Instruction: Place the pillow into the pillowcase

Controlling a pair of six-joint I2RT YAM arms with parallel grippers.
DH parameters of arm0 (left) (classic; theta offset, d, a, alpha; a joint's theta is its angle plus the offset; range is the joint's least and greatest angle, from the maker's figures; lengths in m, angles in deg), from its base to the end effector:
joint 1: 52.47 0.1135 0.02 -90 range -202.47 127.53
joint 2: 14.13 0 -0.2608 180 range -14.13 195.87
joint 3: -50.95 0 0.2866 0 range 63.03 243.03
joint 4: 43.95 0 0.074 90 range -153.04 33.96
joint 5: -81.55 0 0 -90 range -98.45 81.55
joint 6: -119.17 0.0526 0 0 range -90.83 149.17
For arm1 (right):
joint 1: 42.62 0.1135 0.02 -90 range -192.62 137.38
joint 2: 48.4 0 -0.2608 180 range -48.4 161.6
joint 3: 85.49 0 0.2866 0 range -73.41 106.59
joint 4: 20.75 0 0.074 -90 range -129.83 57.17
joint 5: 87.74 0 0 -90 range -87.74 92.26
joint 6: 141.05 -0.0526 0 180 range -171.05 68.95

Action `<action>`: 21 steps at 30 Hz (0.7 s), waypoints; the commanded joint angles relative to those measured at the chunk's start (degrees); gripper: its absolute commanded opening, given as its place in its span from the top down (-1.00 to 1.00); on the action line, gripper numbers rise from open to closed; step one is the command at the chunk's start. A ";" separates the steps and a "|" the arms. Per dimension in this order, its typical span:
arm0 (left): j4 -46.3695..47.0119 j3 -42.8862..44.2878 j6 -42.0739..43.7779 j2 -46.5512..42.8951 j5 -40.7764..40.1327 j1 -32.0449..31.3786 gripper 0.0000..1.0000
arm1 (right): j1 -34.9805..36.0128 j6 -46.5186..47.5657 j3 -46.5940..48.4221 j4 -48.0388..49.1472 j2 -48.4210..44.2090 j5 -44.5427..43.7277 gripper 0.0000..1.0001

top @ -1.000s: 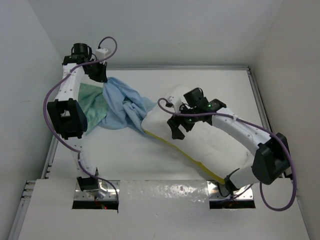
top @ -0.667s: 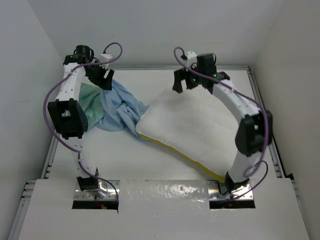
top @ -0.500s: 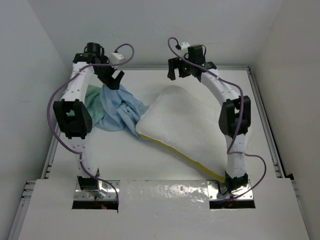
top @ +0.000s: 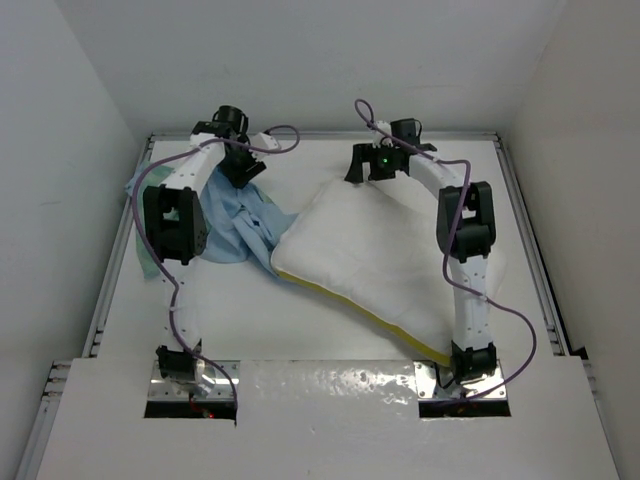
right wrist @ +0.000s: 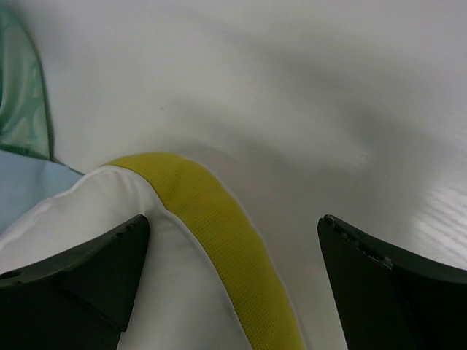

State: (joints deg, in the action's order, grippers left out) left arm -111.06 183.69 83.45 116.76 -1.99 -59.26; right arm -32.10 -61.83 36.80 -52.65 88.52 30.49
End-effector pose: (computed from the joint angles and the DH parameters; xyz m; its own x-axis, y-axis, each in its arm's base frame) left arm 0.5256 -0.0685 0.2052 -0.3932 0.8592 -0.3273 0.8281 0.4856 0.2801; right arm 0.5565 0.1286 0.1319 -0.7909 0.0207 -0.6116 -0.3389 0.8174 0.4659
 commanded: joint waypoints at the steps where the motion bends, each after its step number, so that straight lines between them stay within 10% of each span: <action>1: 2.21 2.21 1.00 -2.92 -2.24 0.46 0.02 | 1.25 1.38 -4.11 -1.63 -0.60 8.42 -0.91; 4: -1.13 0.38 3.62 -5.81 -1.45 0.46 -0.01 | 1.17 1.82 -8.68 0.91 -4.55 9.65 -0.90; 9: -6.14 1.49 3.99 -7.93 0.83 0.63 -0.69 | 0.38 -0.02 -11.07 5.65 -9.91 9.48 -0.94; 21: -13.01 5.39 6.98 -3.46 1.10 5.03 -0.89 | -0.24 5.95 -14.39 -0.67 -17.39 10.27 -0.96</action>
State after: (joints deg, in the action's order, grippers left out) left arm -122.10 189.33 89.12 112.63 0.00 -55.17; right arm -32.16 -59.47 25.42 -50.86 74.27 39.30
